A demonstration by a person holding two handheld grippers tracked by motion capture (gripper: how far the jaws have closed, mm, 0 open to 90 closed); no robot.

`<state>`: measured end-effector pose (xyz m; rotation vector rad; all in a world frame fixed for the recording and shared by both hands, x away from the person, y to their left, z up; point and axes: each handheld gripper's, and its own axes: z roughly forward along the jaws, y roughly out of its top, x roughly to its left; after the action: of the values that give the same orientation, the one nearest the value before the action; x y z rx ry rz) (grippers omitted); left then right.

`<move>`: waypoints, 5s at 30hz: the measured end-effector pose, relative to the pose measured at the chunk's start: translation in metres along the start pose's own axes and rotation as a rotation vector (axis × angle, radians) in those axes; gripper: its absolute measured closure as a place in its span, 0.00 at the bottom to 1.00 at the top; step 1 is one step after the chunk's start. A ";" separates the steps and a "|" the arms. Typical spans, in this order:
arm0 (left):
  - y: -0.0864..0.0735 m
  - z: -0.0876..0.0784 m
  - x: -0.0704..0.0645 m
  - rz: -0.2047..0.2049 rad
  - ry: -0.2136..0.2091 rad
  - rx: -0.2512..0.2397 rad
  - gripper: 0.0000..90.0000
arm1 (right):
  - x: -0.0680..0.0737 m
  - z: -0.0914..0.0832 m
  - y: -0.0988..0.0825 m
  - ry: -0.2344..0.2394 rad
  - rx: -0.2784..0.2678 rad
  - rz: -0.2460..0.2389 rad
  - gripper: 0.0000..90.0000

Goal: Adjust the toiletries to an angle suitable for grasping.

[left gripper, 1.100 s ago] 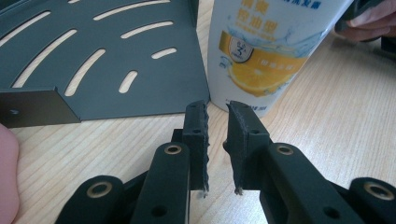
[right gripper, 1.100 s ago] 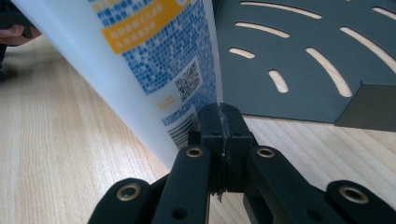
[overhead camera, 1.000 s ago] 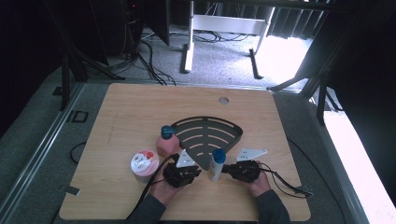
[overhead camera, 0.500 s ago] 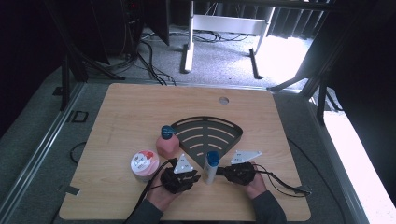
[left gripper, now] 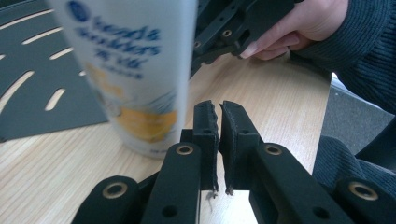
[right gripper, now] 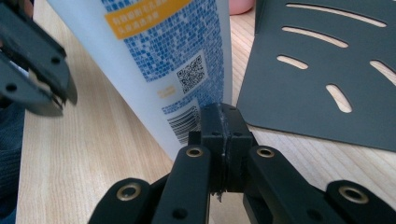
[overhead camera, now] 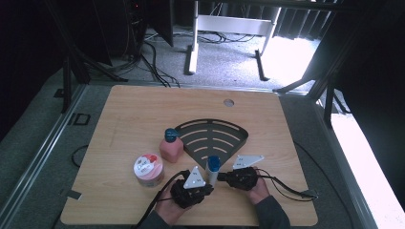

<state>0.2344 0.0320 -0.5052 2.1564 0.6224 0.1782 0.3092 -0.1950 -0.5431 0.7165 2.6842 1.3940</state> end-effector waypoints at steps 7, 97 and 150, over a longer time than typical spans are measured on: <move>0.003 0.006 -0.006 0.026 0.001 -0.002 0.94 | 0.001 0.000 0.000 0.011 -0.006 -0.001 1.00; 0.024 0.035 0.019 -0.009 0.264 -0.012 0.97 | -0.011 -0.026 -0.024 -0.060 0.036 0.024 0.96; -0.001 0.012 0.063 -0.227 0.439 -0.003 1.00 | -0.013 -0.022 -0.027 -0.058 0.056 0.030 0.95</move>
<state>0.2927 0.0546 -0.5194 2.0345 1.1082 0.5358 0.3053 -0.2309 -0.5531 0.7914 2.6891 1.2877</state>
